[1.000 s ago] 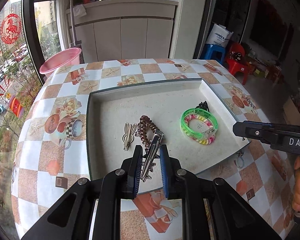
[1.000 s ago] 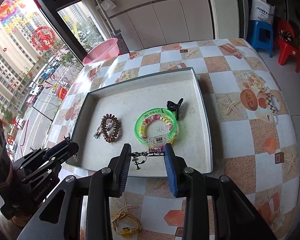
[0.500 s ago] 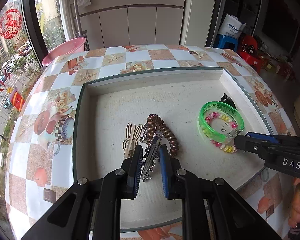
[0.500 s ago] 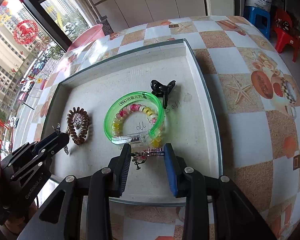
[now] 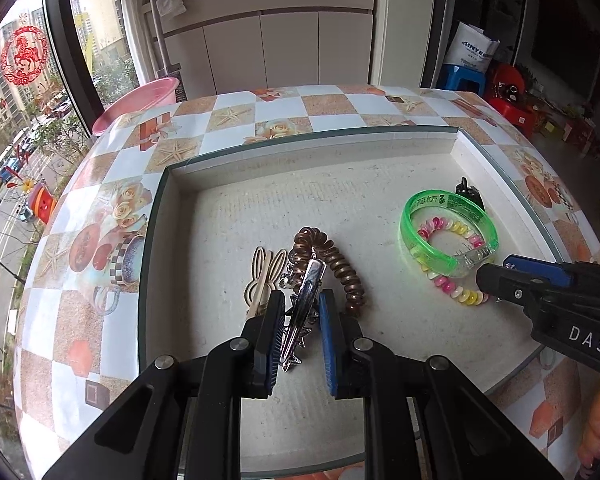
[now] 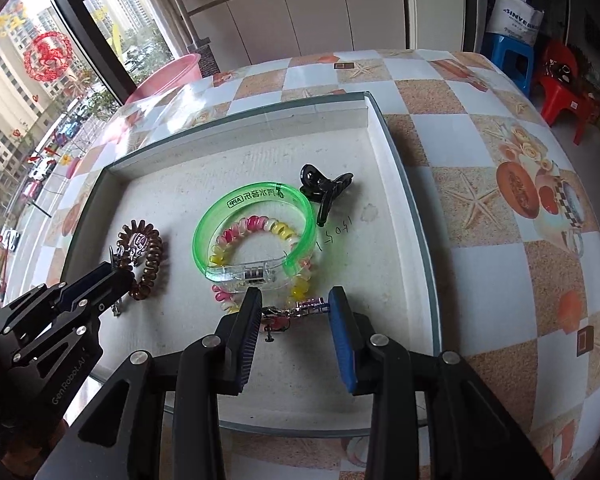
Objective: Organize jewelry
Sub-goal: 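Carry the spiked clip and silver charm into the tray and open both tools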
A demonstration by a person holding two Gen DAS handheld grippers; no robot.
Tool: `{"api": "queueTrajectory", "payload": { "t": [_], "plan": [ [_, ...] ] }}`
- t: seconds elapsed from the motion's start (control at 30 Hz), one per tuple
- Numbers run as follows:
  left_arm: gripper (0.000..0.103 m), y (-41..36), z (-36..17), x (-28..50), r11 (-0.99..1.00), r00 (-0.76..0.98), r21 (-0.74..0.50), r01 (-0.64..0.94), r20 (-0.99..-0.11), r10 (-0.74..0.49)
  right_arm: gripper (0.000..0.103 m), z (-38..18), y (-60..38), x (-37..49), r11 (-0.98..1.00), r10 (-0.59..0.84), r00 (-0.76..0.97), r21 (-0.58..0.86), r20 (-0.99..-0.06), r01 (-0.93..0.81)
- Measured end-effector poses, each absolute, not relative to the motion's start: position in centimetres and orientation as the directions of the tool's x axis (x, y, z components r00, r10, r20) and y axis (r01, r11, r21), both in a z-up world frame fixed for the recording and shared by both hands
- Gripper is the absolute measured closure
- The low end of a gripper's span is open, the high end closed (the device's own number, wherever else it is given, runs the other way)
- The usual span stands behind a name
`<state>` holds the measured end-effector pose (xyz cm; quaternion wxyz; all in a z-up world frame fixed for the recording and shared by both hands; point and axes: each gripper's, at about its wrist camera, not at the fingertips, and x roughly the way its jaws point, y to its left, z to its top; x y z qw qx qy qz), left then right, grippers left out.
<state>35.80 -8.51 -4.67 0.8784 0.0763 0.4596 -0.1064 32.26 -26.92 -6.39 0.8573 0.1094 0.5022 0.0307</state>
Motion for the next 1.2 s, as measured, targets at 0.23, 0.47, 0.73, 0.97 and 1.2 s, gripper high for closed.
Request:
{"api": "queueTrajectory", "payload": {
  "t": [0.23,0.47,0.73,0.97,1.2],
  "plan": [
    [0.072,-8.5,-4.6,35.6,0.966,0.552,0.042,0.257,-0.827,-0.111,0.032,-5.7,-27.1,32.0,0.954,0.224,0.525,0.295,-0.821,0.055],
    [0.072,-8.2,-3.8,35.1,0.970,0.578,0.048,0.238,-0.809,-0.102,0.032,-4.1,-28.3,31.2,0.920,0.269,0.567,0.382,-0.778,0.088],
    [0.072,-8.2,-2.7,34.9,0.971,0.602,0.068,0.228,-0.794,-0.086,0.031,-2.9,-28.3,30.2,0.918,0.271,0.583,0.389,-0.766,0.083],
    [0.072,-8.2,-2.2,34.8,0.972,0.605,0.060,0.229,-0.790,-0.094,0.028,-2.5,-28.9,29.8,0.920,0.260,0.588,0.381,-0.766,0.090],
    [0.072,-8.0,-1.9,34.7,0.974,0.613,0.066,0.217,-0.786,-0.084,0.027,-2.4,-29.1,29.5,0.923,0.251,0.586,0.372,-0.771,0.094]
  ]
}}
